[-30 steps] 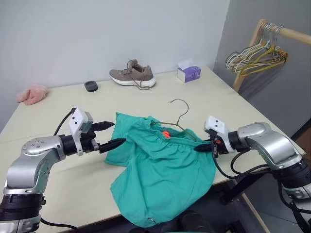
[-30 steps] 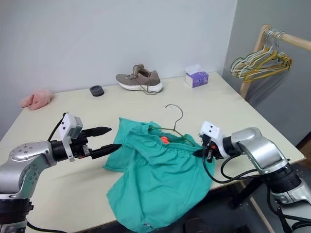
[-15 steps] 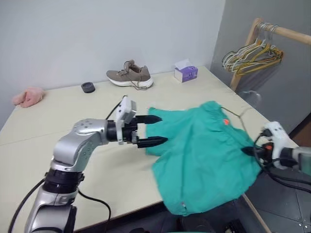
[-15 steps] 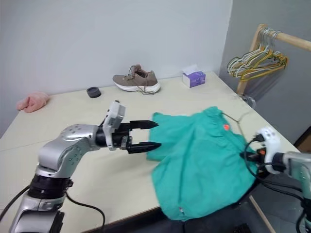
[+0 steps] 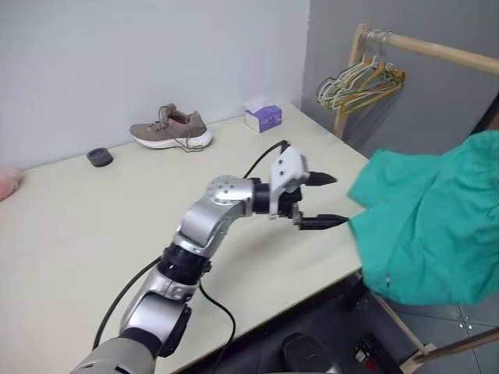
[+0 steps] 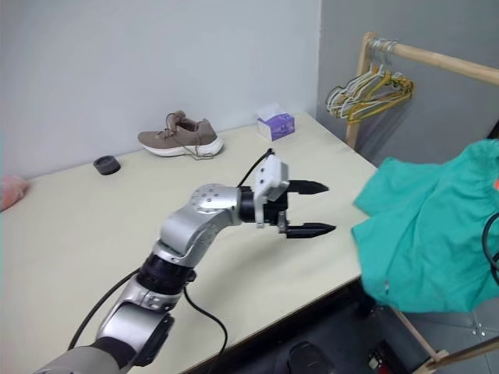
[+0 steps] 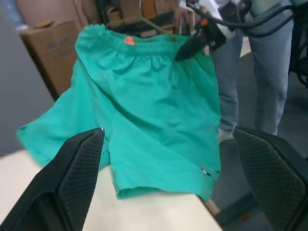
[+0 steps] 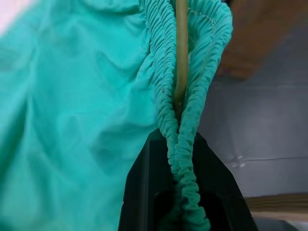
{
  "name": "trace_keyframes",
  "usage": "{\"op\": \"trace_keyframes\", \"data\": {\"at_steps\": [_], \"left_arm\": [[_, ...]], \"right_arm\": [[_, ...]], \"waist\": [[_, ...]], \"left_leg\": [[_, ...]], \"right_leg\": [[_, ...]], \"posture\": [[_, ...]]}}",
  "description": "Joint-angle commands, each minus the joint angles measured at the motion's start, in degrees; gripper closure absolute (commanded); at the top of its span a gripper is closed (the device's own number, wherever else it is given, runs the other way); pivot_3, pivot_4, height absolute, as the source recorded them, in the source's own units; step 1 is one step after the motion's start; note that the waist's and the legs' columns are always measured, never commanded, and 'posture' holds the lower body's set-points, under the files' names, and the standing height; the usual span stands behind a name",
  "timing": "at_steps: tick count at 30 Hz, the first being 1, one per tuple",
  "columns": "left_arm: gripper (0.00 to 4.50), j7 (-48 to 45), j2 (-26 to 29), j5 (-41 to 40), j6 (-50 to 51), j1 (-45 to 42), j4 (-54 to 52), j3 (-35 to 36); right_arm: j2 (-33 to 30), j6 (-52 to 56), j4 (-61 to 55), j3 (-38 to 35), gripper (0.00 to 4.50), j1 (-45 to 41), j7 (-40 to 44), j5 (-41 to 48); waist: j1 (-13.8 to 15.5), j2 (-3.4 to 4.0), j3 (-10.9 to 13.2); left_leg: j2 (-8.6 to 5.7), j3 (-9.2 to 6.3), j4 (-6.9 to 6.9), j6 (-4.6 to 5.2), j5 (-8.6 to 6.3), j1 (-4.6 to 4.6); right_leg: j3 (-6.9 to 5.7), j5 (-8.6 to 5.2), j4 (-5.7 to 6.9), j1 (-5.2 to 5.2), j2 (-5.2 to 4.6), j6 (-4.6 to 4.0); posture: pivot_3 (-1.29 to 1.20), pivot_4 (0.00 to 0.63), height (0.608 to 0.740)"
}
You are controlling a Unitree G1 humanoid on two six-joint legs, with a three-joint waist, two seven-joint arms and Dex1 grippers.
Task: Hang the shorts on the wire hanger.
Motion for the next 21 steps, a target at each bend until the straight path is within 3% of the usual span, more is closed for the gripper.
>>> {"op": "trace_keyframes", "data": {"at_steps": [1,11,14,21], "left_arm": [[0.00,0.58,-2.37,1.09,-3.11,-3.07,0.72,0.05],[0.00,5.79,-11.17,5.34,-8.24,-8.75,6.07,-0.54],[0.00,5.99,-12.54,6.06,-9.49,-9.56,6.82,-0.87],[0.00,6.00,-14.71,6.92,-10.58,-10.65,7.68,-1.13]], "right_arm": [[-2.98,-2.50,1.89,-0.17,4.47,-4.80,-2.70,-1.41],[-10.51,-7.36,24.47,9.56,4.47,-21.15,-3.62,-1.45],[-12.38,-8.40,33.75,14.31,4.47,-28.59,-3.28,-1.93],[-14.57,-8.23,51.13,23.34,4.47,-40.70,-1.53,-2.94]], "waist": [[-0.44,-0.09,0.05],[-1.03,0.02,0.45],[-1.42,0.28,0.80],[-1.72,0.58,1.14]], "left_leg": [[0.00,0.10,-0.01,0.03,-0.02,0.01],[-0.03,0.49,-0.05,0.14,-0.09,0.32],[0.00,0.51,-0.21,0.27,-0.23,0.92],[0.01,0.95,-0.23,0.48,-0.39,1.09]], "right_leg": [[0.05,0.00,-0.01,0.00,-0.01,0.01],[0.16,-0.04,-0.24,0.38,0.00,0.07],[0.15,-0.09,-0.58,1.01,0.01,0.14],[0.58,-0.07,-0.93,1.22,0.03,0.19]], "posture": [[-0.51,0.020,0.740],[-0.50,0.043,0.740],[-0.49,0.048,0.740],[-0.48,0.053,0.740]]}}
